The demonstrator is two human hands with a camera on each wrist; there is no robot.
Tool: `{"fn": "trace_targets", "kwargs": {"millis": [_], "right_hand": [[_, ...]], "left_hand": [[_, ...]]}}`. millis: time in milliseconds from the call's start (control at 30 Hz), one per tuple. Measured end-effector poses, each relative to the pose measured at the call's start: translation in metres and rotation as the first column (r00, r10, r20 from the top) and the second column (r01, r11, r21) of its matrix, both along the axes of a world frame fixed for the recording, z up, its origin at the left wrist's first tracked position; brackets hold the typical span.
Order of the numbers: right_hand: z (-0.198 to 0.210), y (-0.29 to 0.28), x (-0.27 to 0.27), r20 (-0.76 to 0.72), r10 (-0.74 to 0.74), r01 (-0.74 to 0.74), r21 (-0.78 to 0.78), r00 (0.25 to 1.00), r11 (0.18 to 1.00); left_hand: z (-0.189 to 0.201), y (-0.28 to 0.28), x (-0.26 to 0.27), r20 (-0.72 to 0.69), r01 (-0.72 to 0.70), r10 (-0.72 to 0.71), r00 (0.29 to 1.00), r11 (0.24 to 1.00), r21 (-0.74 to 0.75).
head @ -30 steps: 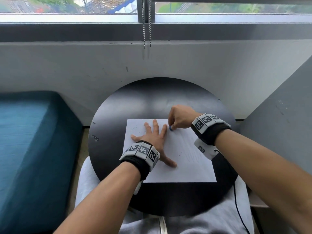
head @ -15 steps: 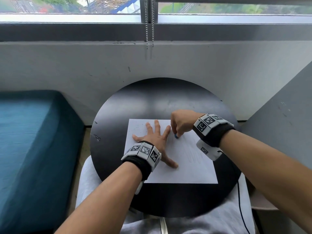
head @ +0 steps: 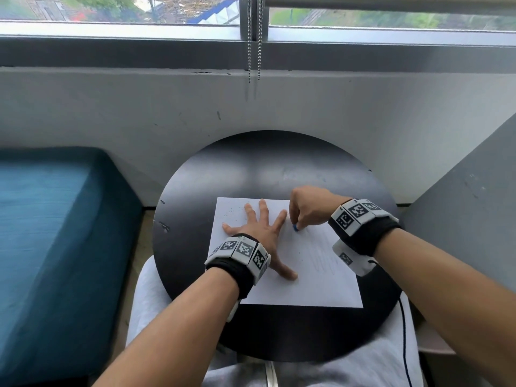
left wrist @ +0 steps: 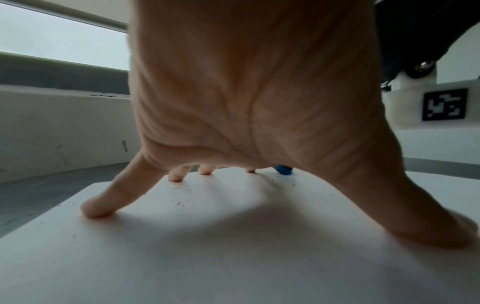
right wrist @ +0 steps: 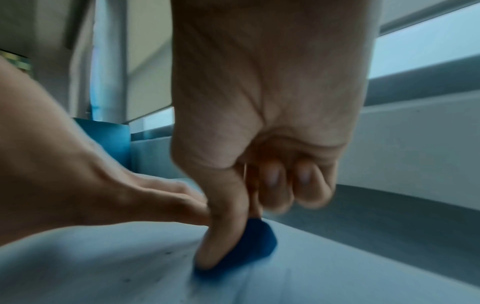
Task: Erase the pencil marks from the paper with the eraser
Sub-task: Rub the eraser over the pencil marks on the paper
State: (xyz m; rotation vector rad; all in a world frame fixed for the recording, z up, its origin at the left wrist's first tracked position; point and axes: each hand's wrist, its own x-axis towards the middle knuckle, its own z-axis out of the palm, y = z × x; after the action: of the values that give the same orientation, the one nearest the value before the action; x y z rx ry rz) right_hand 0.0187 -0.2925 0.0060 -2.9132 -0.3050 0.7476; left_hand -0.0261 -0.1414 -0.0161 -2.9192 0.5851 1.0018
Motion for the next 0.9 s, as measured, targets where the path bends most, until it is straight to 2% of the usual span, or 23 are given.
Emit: {"fn": "trace_targets", "kwargs": {"millis": [67,200,367,500,633,800,900], "right_hand": [[0.002,0.003,-0.001,-0.040,0.039,-0.040,-0.033,0.998,0.999],[0.000,0.000,-0.006,0.133,-0.027,0.022,0.037,0.991,0.999],[0.003,-0.001,-0.013,-0.023,0.030,-0.031,-0.010,0.999,0.999],[0.002,-0.002,-0.011,0.093,-0.019,0.017,0.021,0.995,1.000],[0.005,0.000,-0.017,-0.034,0.062,-0.063,-0.033,0.998,0.997],[0.002,0.000,-0.019,0.119,-0.003,0.004,-0.007,0.993,1.000],[0.004,-0.002,-0.029,-0.017,0.046,-0.047,-0.038,0.999,0.998]], "left_hand": [[0.000,0.000,0.000,0.000,-0.003,0.003,1.000,1.000,0.001],[-0.001,0.000,0.001,-0.004,-0.004,0.004,1.000,1.000,-0.005],[0.001,0.000,0.000,-0.004,-0.004,0.004,1.000,1.000,0.004],[0.001,0.000,0.000,-0.001,-0.002,0.002,1.000,1.000,-0.002],[0.002,0.000,0.000,-0.009,-0.006,0.006,1.000,1.000,-0.001],[0.002,0.000,0.000,-0.007,0.001,-0.001,1.000,1.000,-0.003],[0.003,0.000,-0.001,-0.010,0.003,-0.003,1.000,1.000,0.008]]}}
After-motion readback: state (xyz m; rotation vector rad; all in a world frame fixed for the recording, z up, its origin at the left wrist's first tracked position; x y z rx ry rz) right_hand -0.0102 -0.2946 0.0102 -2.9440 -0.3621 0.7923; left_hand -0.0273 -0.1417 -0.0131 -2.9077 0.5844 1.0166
